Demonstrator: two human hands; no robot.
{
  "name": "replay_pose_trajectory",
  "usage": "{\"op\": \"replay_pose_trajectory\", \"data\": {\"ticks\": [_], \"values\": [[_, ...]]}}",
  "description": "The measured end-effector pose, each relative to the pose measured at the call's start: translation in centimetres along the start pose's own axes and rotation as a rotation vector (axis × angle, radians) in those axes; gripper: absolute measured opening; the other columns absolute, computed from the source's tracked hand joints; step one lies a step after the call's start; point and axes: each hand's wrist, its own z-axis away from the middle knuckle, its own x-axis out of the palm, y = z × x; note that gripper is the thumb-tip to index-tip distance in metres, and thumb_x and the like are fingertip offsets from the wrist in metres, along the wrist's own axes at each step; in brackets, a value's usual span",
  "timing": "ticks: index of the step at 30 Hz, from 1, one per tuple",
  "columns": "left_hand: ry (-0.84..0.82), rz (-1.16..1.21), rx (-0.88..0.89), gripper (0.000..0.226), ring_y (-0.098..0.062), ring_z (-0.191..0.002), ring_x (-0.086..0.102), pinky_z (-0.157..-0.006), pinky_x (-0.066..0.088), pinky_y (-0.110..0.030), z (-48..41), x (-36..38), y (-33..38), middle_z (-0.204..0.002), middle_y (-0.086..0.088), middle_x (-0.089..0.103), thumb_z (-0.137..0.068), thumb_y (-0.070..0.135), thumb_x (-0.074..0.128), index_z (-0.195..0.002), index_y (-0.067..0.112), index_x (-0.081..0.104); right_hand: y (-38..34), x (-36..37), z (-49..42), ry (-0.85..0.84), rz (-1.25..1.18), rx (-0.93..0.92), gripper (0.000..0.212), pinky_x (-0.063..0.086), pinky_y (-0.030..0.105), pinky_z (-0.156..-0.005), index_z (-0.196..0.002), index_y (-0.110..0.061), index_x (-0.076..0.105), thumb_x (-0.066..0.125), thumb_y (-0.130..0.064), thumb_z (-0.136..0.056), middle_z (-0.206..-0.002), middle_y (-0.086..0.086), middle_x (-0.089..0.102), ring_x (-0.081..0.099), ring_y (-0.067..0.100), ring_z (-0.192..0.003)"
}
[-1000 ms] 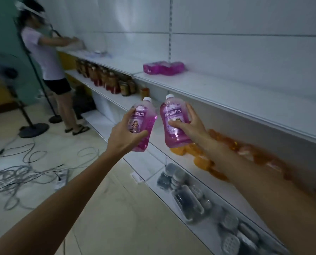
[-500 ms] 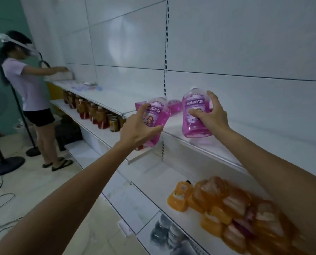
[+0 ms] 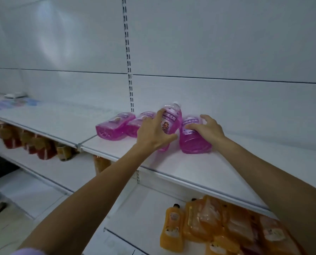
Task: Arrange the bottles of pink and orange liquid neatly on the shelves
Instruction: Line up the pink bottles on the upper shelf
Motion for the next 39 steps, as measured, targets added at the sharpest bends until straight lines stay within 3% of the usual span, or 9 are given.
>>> {"op": "replay_pose_trajectory", "data": {"ticks": [3,6,9,12,18,22,30,35,39], "values": [[-0.066,0.003,-0.007,0.07,-0.031,-0.103,0.058,-0.088,0.049,-0.041,-2.8,1.2,-1.0,-0.109,-0.012,0.063,-0.07,0.052,0.066,-0.128,0.015,0.048,-0.1,0.9,-1.4,0.047,0.076,0.095,0.058,0.041,0.028,-0.078,-0.129,-0.01,0.047,0.066,-0.039,-0.083,-0.116,0.006,0.051,0.051,0.025,-0.102],[-0.157,0.018,0.041,0.045,-0.036,-0.128,0.039,-0.106,0.033,-0.042,-4.1,1.9,-1.7,-0.131,-0.021,0.048,-0.086,0.045,0.056,-0.104,0.004,0.06,-0.1,2.6,-2.3,0.107,0.125,0.163,0.061,0.045,0.037,-0.09,-0.127,-0.009,0.045,0.061,-0.045,-0.081,-0.122,0.012,0.054,0.052,0.031,-0.111],[-0.147,-0.026,0.265,0.044,-0.026,-0.144,0.014,-0.117,0.008,-0.04,-4.1,0.6,-2.1,-0.151,-0.015,0.028,-0.092,0.042,0.049,-0.119,0.01,0.06,-0.7,3.2,-2.8,0.109,0.238,0.197,0.066,0.042,0.043,-0.098,-0.131,-0.01,0.042,0.056,-0.052,-0.081,-0.127,0.015,0.052,0.046,0.036,-0.119],[-0.063,-0.189,0.335,0.055,-0.023,-0.144,0.011,-0.117,0.0,-0.047,-4.8,-1.9,-4.6,-0.151,-0.007,0.029,-0.088,0.055,0.046,-0.129,0.02,0.053,-1.8,3.4,-3.1,0.108,0.449,0.212,0.067,0.04,0.04,-0.095,-0.125,-0.011,0.05,0.052,-0.06,-0.079,-0.127,0.017,0.053,0.045,0.038,-0.119],[-0.164,-0.576,0.06,0.083,-0.041,-0.138,0.022,-0.103,0.012,-0.072,-4.5,-5.5,-12.5,-0.149,-0.014,0.028,-0.076,0.082,0.024,-0.138,0.029,0.036,-4.0,5.9,-2.6,0.07,0.653,0.161,0.077,0.04,0.037,-0.092,-0.13,-0.03,0.051,0.043,-0.081,-0.074,-0.132,0.015,0.051,0.049,0.035,-0.119],[-0.241,-0.603,0.064,0.094,-0.043,-0.119,0.043,-0.093,0.035,-0.059,-4.6,-4.7,-13.9,-0.137,-0.022,0.039,-0.065,0.089,0.024,-0.139,0.031,0.03,-3.9,5.7,-2.4,0.072,0.637,0.191,0.083,0.039,0.038,-0.094,-0.135,-0.027,0.045,0.042,-0.083,-0.073,-0.134,0.013,0.05,0.05,0.034,-0.119],[-0.241,-0.601,0.159,0.103,-0.046,-0.122,0.039,-0.097,0.032,-0.061,-7.3,-3.2,-14.1,-0.141,-0.022,0.036,-0.058,0.093,0.021,-0.142,0.034,0.027,-3.6,5.6,-1.6,0.09,0.576,0.225,0.077,0.042,0.039,-0.094,-0.127,-0.026,0.05,0.047,-0.08,-0.073,-0.128,0.009,0.054,0.052,0.032,-0.114],[-0.334,-0.505,0.217,0.105,-0.045,-0.131,0.031,-0.1,0.028,-0.065,-8.6,-3.3,-14.3,-0.149,-0.014,0.03,-0.06,0.092,0.031,-0.146,0.034,0.015,-3.5,5.9,-1.7,0.121,0.543,0.177,0.053,0.045,0.036,-0.089,-0.099,-0.034,0.064,0.05,-0.077,-0.073,-0.11,0.005,0.062,0.057,0.029,-0.107],[-0.316,-0.416,0.288,0.111,-0.038,-0.137,0.024,-0.108,0.018,-0.065,-7.8,-3.6,-13.8,-0.15,-0.011,0.029,-0.052,0.09,0.023,-0.146,0.03,0.02,-3.6,5.9,-0.8,0.325,0.668,0.072,0.063,0.032,0.047,-0.104,-0.133,-0.02,0.052,0.051,-0.06,-0.085,-0.135,0.012,0.05,0.04,0.033,-0.127]]}}
